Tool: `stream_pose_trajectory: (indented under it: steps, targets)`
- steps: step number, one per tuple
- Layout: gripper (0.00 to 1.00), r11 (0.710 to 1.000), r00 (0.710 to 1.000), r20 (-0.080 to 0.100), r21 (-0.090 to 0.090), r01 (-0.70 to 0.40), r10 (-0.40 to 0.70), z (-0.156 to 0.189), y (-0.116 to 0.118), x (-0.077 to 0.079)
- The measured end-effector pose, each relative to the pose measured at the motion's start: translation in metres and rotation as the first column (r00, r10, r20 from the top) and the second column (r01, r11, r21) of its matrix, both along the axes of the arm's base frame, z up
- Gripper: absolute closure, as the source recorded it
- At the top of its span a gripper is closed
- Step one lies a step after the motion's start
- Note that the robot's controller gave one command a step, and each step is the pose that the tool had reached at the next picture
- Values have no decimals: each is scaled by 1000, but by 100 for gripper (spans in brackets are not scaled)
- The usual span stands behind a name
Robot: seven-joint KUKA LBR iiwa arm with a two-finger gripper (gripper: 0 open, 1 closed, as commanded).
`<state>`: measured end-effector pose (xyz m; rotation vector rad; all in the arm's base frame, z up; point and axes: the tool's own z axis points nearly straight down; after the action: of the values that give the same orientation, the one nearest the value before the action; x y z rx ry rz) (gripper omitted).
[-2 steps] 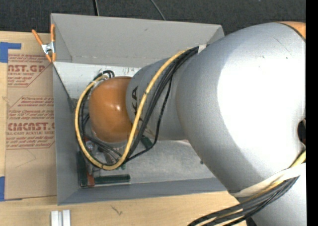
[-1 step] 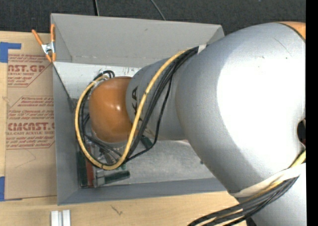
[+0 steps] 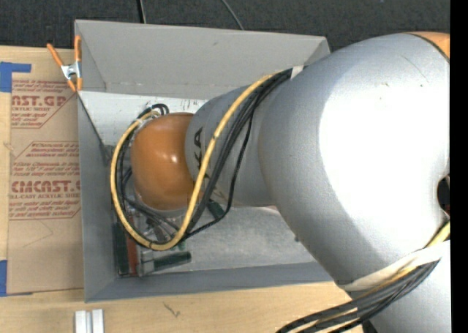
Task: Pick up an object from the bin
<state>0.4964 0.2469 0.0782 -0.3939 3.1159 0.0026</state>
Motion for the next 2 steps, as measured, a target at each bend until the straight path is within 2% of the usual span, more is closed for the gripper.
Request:
stream_pose_trajectory:
  steps: [1, 2]
  targets:
    - [100, 815, 815, 7, -1, -579, 579, -4, -26, -12]
    - [0, 815, 815, 7, -2, -579, 579, -7, -28, -12]
